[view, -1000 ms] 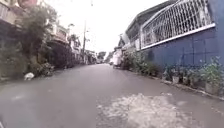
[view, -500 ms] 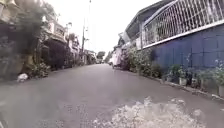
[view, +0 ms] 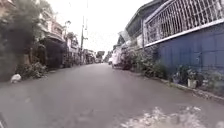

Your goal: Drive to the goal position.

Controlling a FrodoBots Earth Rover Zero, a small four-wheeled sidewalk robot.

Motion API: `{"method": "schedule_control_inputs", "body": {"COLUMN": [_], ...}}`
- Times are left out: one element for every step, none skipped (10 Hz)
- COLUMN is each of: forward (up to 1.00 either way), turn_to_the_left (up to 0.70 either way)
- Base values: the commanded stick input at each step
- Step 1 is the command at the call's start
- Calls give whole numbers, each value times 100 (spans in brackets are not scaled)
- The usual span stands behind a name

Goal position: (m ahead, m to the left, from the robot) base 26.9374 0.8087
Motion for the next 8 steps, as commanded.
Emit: {"method": "schedule_control_inputs", "body": {"forward": [70, 70, 70, 70, 70, 70, 70, 70], "turn_to_the_left": [0, 0, 0, 6, 25, 34, 2, 0]}}
